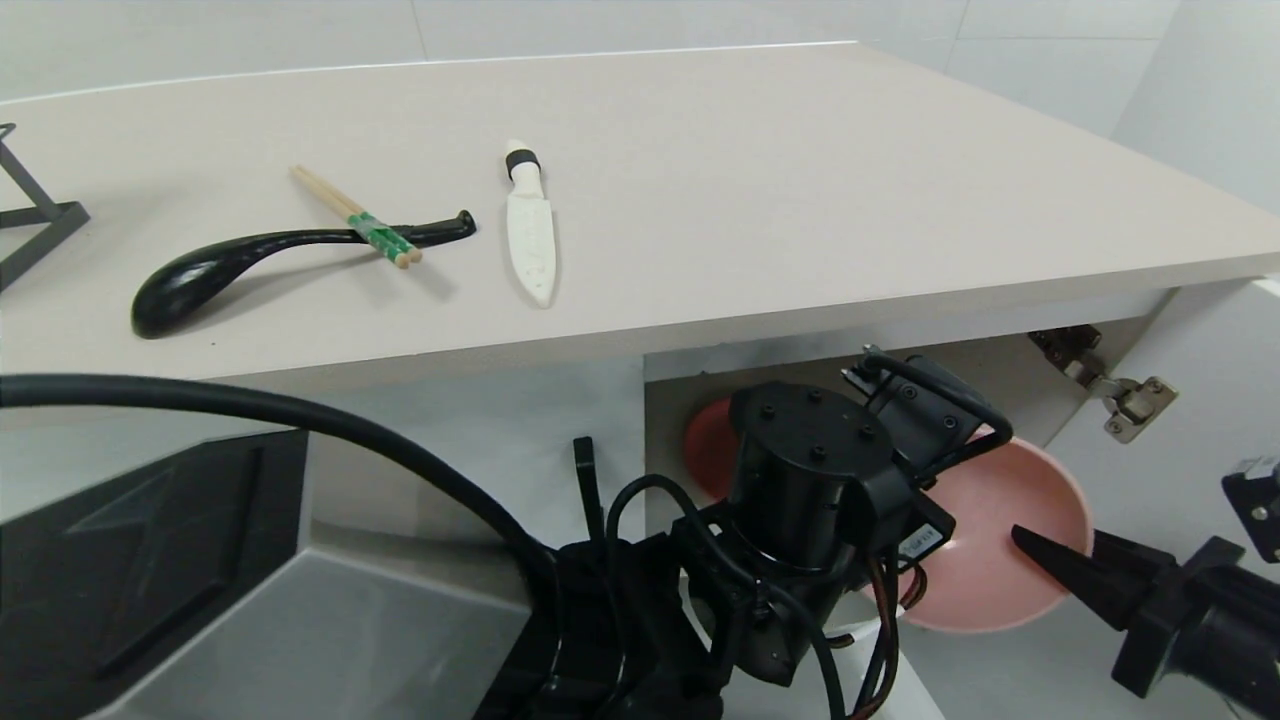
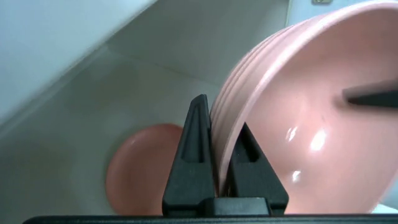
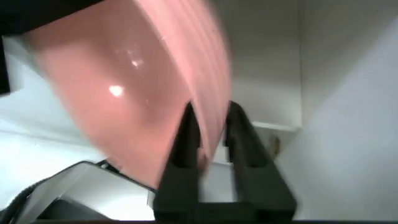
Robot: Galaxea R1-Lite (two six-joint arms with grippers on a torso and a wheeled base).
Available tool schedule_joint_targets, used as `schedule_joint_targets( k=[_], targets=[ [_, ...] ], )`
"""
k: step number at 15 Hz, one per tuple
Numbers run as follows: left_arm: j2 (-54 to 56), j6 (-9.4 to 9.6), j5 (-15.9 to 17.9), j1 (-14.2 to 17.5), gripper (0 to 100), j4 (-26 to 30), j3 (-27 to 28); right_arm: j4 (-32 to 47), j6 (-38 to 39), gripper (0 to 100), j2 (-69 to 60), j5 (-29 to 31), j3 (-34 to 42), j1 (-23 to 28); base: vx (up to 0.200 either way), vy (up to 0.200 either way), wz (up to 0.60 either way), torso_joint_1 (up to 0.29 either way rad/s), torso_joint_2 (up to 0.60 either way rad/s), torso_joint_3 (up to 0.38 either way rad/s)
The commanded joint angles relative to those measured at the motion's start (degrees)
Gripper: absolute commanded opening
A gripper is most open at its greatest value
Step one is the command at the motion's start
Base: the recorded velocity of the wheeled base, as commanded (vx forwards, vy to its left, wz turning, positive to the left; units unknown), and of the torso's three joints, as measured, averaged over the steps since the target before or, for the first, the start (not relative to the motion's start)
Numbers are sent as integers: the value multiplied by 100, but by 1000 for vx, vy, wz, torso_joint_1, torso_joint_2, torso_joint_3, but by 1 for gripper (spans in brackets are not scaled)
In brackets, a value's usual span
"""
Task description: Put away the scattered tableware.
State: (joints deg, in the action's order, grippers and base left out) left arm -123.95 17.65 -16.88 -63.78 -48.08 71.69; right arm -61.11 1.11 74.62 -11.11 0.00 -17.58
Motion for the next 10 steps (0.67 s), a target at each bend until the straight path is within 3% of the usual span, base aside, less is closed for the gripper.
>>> schedule_joint_targets(
  k=[1,4,7,8,9,10],
  targets=[
    [20,1,124,-73,100,0,-15,-15,3,0,18,21,0,9,0,0,0,0,0,0],
    [38,89,1117,-91,100,-422,-217,-24,3,0,149,21,0,378,0,0,0,0,0,0],
    [477,107,1416,-117,100,-659,-753,38,3,0,158,21,0,422,0,0,0,0,0,0],
    [680,107,1601,-108,100,-676,-903,117,12,0,167,21,0,422,0,0,0,0,0,0],
    [1022,98,2031,-55,100,-685,-1228,293,12,0,158,12,0,413,0,0,0,0,0,0],
    [1049,107,2058,-55,100,-685,-1272,302,12,0,158,12,0,413,0,0,0,0,0,0]
  ],
)
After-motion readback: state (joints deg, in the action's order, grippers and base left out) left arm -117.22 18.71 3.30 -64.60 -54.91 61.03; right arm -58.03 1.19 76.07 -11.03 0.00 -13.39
